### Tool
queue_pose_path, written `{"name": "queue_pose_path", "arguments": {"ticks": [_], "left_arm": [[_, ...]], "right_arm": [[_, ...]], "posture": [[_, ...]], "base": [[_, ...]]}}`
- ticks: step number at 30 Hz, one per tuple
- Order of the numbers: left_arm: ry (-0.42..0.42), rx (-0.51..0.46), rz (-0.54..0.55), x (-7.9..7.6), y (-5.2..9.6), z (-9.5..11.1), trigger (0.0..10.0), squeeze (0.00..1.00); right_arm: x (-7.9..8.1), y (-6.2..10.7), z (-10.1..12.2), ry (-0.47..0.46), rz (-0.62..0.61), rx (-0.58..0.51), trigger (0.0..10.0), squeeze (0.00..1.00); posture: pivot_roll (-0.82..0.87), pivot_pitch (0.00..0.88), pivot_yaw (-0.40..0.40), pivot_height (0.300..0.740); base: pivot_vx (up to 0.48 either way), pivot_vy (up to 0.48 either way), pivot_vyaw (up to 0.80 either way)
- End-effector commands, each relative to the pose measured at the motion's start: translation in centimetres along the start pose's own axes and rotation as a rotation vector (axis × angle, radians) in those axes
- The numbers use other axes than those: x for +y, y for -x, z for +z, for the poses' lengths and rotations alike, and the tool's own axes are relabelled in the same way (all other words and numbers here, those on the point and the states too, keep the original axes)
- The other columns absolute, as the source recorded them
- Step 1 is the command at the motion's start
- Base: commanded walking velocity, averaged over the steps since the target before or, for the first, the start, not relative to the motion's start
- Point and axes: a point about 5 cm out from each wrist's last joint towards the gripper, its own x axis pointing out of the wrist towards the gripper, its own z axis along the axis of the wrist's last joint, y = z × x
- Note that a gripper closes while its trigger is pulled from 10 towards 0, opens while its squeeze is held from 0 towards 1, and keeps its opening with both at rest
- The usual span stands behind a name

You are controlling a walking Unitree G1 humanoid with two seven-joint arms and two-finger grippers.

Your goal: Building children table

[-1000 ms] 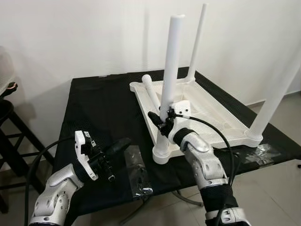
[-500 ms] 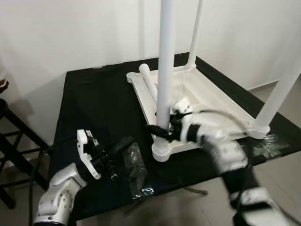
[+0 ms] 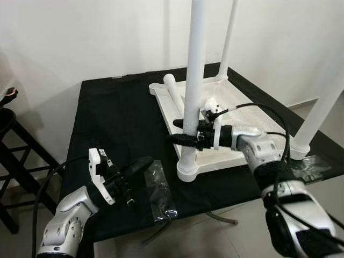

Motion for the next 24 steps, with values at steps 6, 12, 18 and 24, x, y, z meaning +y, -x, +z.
{"name": "queue_pose_path", "arguments": {"ticks": [6, 12, 18, 24], "left_arm": [[0.004, 0.011, 0.006, -0.1, 0.1, -0.5, 10.0, 0.0], [0.007, 0.009, 0.005, -0.1, 0.1, -0.4, 10.0, 0.0], [0.006, 0.001, 0.011, -0.1, 0.4, -0.1, 10.0, 0.0], [0.01, 0.005, 0.008, 0.2, 0.6, 0.1, 10.0, 0.0]], "right_arm": [[-0.1, 0.5, -0.9, -0.006, 0.032, 0.017, 0.0, 0.0], [-0.1, 1.1, -1.8, 0.009, 0.004, 0.048, 0.0, 0.0], [0.4, 1.5, -4.9, -0.048, -0.338, 0.109, 0.0, 0.0], [5.5, -2.2, -7.9, -0.16, -0.777, 0.028, 0.0, 0.0]], "posture": [[-0.02, 0.0, 0.002, 0.74], [-0.03, 0.0, 0.004, 0.74], [-0.04, 0.0, 0.001, 0.74], [-0.07, 0.0, 0.043, 0.74]], "base": [[0.0, 0.0, 0.0], [0.0, 0.0, 0.0], [0.0, 0.0, 0.0], [0.0, 0.0, 0.0]]}}
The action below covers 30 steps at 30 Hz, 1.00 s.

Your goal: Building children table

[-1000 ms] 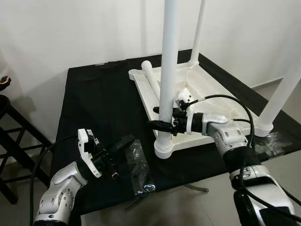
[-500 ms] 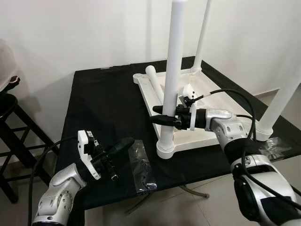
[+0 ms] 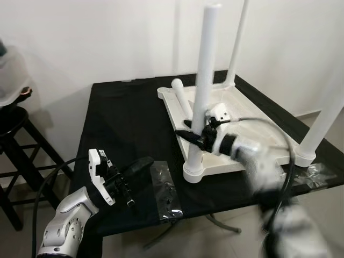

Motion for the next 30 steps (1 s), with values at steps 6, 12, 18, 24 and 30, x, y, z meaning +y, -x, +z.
{"name": "queue_pose_path", "arguments": {"ticks": [6, 12, 18, 24, 30], "left_arm": [[0.001, 0.002, -0.004, 0.3, 0.0, 0.2, 10.0, 0.0], [0.0, 0.001, 0.0, 0.3, 0.1, 0.2, 10.0, 0.0], [0.0, 0.002, -0.003, 0.3, -0.1, 0.1, 10.0, 0.0], [-0.001, -0.003, -0.001, 0.2, -0.4, 0.0, 10.0, 0.0], [-0.002, -0.005, -0.001, 0.1, -0.4, 0.0, 10.0, 0.0]], "right_arm": [[-0.4, 0.3, -3.7, -0.035, -0.094, 0.189, 0.0, 0.0], [0.4, 0.6, -2.6, -0.056, -0.111, 0.182, 10.0, 0.65], [0.7, -0.5, 0.8, -0.032, 0.237, 0.081, 10.0, 1.0], [-2.2, -0.7, 4.0, 0.141, 0.524, 0.03, 10.0, 0.0], [-3.8, -0.8, 4.6, 0.21, 0.616, 0.09, 10.0, 0.0]], "posture": [[-0.05, 0.0, 0.025, 0.74], [-0.05, 0.0, 0.025, 0.74], [-0.04, 0.0, 0.018, 0.74], [-0.04, 0.0, 0.007, 0.74], [-0.03, 0.0, 0.003, 0.74]], "base": [[0.0, 0.0, 0.0], [0.0, 0.0, 0.0], [0.0, 0.0, 0.0], [0.0, 0.0, 0.0], [0.0, 0.0, 0.0]]}}
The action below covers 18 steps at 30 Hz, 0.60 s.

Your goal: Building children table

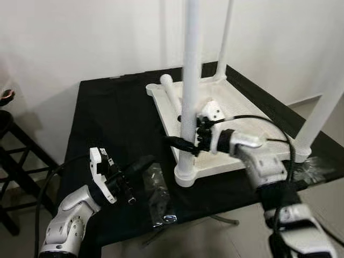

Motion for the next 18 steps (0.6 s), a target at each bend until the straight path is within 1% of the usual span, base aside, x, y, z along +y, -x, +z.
{"name": "queue_pose_path", "arguments": {"ticks": [1, 3, 4, 5, 6, 7, 9, 12, 16, 18], "left_arm": [[0.0, 0.002, 0.006, -0.1, 0.1, -0.2, 10.0, 0.0], [0.0, 0.002, 0.006, -0.1, 0.1, -0.2, 10.0, 0.0], [0.0, 0.002, 0.007, -0.1, 0.1, -0.2, 10.0, 0.0], [-0.001, 0.003, 0.007, -0.1, 0.1, -0.2, 10.0, 0.0], [-0.001, 0.003, 0.007, -0.1, 0.1, -0.2, 10.0, 0.0], [-0.002, 0.005, 0.006, -0.1, 0.1, -0.3, 10.0, 0.0], [-0.004, 0.007, 0.007, -0.2, 0.1, -0.3, 10.0, 0.0], [-0.004, 0.007, 0.007, -0.2, 0.1, -0.3, 10.0, 0.0], [-0.003, 0.008, 0.007, -0.2, 0.2, -0.3, 10.0, 0.0], [-0.002, 0.008, 0.007, -0.2, 0.2, -0.3, 10.0, 0.0]], "right_arm": [[-0.6, 0.0, 0.4, 0.026, 0.049, 0.025, 10.0, 0.0], [-0.6, 0.0, 0.4, 0.026, 0.049, 0.025, 10.0, 0.0], [-0.9, -0.1, 0.7, 0.02, 0.067, 0.017, 10.0, 0.0], [-1.2, -0.1, 0.8, 0.008, 0.089, 0.012, 7.8, 0.0], [-1.2, -0.1, 0.8, 0.008, 0.089, 0.012, 7.8, 0.0], [-1.4, -0.2, 0.6, 0.0, 0.106, 0.019, 0.0, 0.0], [-1.4, 0.0, -0.1, -0.017, 0.14, 0.038, 0.0, 0.0], [-1.3, 0.0, -0.4, -0.022, 0.147, 0.045, 0.0, 0.0], [-1.3, 0.4, -1.2, -0.035, 0.192, 0.062, 0.0, 0.0], [-1.3, 0.6, -1.5, -0.04, 0.187, 0.064, 0.0, 0.0]], "posture": [[-0.02, 0.0, 0.002, 0.74], [-0.02, 0.0, 0.002, 0.74], [-0.02, 0.0, 0.002, 0.74], [-0.02, 0.0, 0.001, 0.74], [-0.02, 0.0, 0.001, 0.74], [-0.01, 0.0, 0.0, 0.74], [-0.01, 0.0, -0.002, 0.74], [-0.01, 0.0, -0.002, 0.74], [-0.01, 0.0, 0.001, 0.74], [-0.02, 0.0, 0.005, 0.74]], "base": [[0.0, 0.0, 0.0], [0.0, 0.0, 0.0], [0.0, 0.0, 0.0], [0.0, 0.0, 0.0], [0.0, 0.0, 0.0], [0.0, 0.0, 0.0], [0.0, 0.0, 0.0], [0.0, 0.0, 0.0], [0.0, 0.0, 0.0], [0.0, 0.0, 0.0]]}}
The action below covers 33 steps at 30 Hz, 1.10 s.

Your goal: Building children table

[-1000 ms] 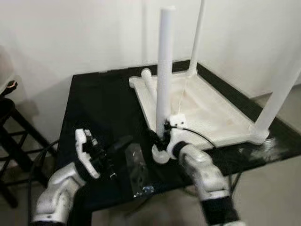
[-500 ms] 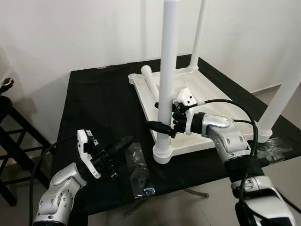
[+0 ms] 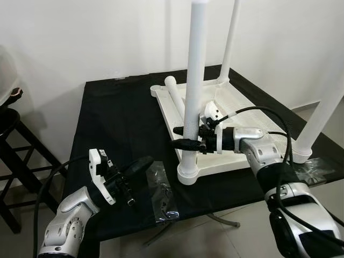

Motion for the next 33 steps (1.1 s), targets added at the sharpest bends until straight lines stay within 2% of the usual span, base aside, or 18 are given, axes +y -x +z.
{"name": "queue_pose_path", "arguments": {"ticks": [1, 9, 10, 11, 12, 13, 14, 15, 16, 18, 19, 23, 24, 25, 26, 28, 29, 33], "left_arm": [[-0.002, 0.003, 0.006, -0.1, 0.2, -0.2, 10.0, 0.0], [-0.001, 0.001, 0.008, -0.2, 0.3, -0.2, 10.0, 0.0], [-0.001, 0.001, 0.009, -0.2, 0.5, -0.1, 10.0, 0.0], [-0.002, 0.001, 0.009, -0.2, 0.5, -0.1, 10.0, 0.0], [-0.002, 0.001, 0.009, -0.2, 0.5, -0.1, 10.0, 0.0], [-0.002, 0.001, 0.009, -0.2, 0.6, -0.1, 10.0, 0.0], [-0.002, 0.005, 0.006, -0.1, 0.6, -0.1, 10.0, 0.0], [-0.002, 0.005, 0.006, -0.1, 0.6, -0.1, 10.0, 0.0], [0.003, 0.008, 0.003, 0.1, 0.5, -0.2, 10.0, 0.0], [0.003, 0.008, 0.003, 0.1, 0.5, -0.2, 10.0, 0.0], [0.006, 0.011, -0.01, 0.2, 0.2, -0.2, 10.0, 0.0], [0.001, 0.013, -0.011, 0.3, 0.1, -0.2, 10.0, 0.0], [-0.003, 0.006, -0.001, 0.3, 0.1, -0.2, 10.0, 0.0], [-0.003, 0.006, -0.001, 0.3, 0.1, -0.2, 10.0, 0.0], [-0.004, 0.002, 0.006, 0.4, 0.1, -0.2, 10.0, 0.0], [-0.004, 0.002, 0.006, 0.4, 0.1, -0.2, 10.0, 0.0], [-0.004, 0.004, 0.004, 0.4, 0.1, -0.2, 10.0, 0.0], [-0.003, 0.005, 0.0, 0.4, 0.0, -0.2, 10.0, 0.0]], "right_arm": [[-0.1, 0.4, -0.9, -0.018, -0.015, 0.019, 0.0, 0.0], [0.0, 0.4, -3.1, -0.062, -0.266, 0.058, 0.0, 0.0], [0.4, -0.6, -4.1, -0.137, -0.5, 0.0, 0.0, 0.0], [1.3, -1.3, -5.2, -0.285, -0.833, -0.084, 0.0, 0.0], [1.3, -1.3, -5.2, -0.285, -0.833, -0.084, 0.0, 0.0], [3.9, -1.9, -7.3, -0.382, -0.922, -0.011, 0.0, 0.0], [5.6, -3.0, -6.9, -0.25, -0.904, 0.047, 0.0, 0.0], [5.6, -3.0, -6.9, -0.25, -0.904, 0.047, 0.0, 0.0], [6.6, -4.4, -5.9, -0.147, -0.782, 0.067, 0.0, 0.0], [6.6, -4.4, -5.9, -0.147, -0.782, 0.067, 0.0, 0.0], [5.4, -4.3, -6.4, -0.198, -0.773, 0.07, 0.0, 0.0], [5.2, -4.4, -6.5, -0.21, -0.769, 0.077, 0.0, 0.0], [5.2, -4.5, -6.4, -0.202, -0.758, 0.079, 10.0, 0.0], [5.2, -4.5, -6.4, -0.202, -0.758, 0.079, 10.0, 0.0], [5.2, -4.6, -6.3, -0.206, -0.74, 0.071, 10.0, 0.53], [5.2, -4.6, -6.3, -0.206, -0.74, 0.071, 10.0, 0.53], [5.3, -4.6, -5.7, -0.223, -0.719, 0.038, 10.0, 1.0], [5.1, -4.7, -3.4, -0.209, -0.621, -0.056, 10.0, 1.0]], "posture": [[-0.02, 0.0, 0.005, 0.74], [-0.03, 0.0, -0.013, 0.74], [-0.03, 0.0, -0.018, 0.74], [-0.03, 0.0, -0.017, 0.74], [-0.03, 0.0, -0.017, 0.74], [-0.03, 0.0, -0.01, 0.74], [-0.03, 0.0, 0.002, 0.74], [-0.03, 0.0, 0.002, 0.74], [-0.07, 0.0, 0.021, 0.74], [-0.07, 0.0, 0.021, 0.74], [-0.05, 0.0, -0.003, 0.74], [-0.05, 0.0, 0.001, 0.74], [-0.05, 0.0, 0.004, 0.74], [-0.05, 0.0, 0.004, 0.74], [-0.05, 0.0, 0.004, 0.74], [-0.05, 0.0, 0.004, 0.74], [-0.05, 0.0, 0.004, 0.74], [-0.05, 0.0, 0.004, 0.74]], "base": [[0.0, 0.0, 0.0], [0.0, 0.0, 0.0], [0.0, 0.0, 0.0], [0.0, 0.0, 0.0], [0.0, 0.0, 0.0], [0.0, 0.0, 0.0], [0.0, 0.0, 0.0], [0.0, 0.0, 0.0], [0.0, 0.0, 0.0], [0.0, 0.0, 0.0], [0.0, 0.0, 0.0], [0.0, 0.0, 0.0], [0.0, 0.0, 0.0], [0.0, 0.0, 0.0], [0.0, 0.0, 0.0], [0.0, 0.0, 0.0], [0.0, 0.0, 0.0], [0.0, 0.0, 0.0]]}}
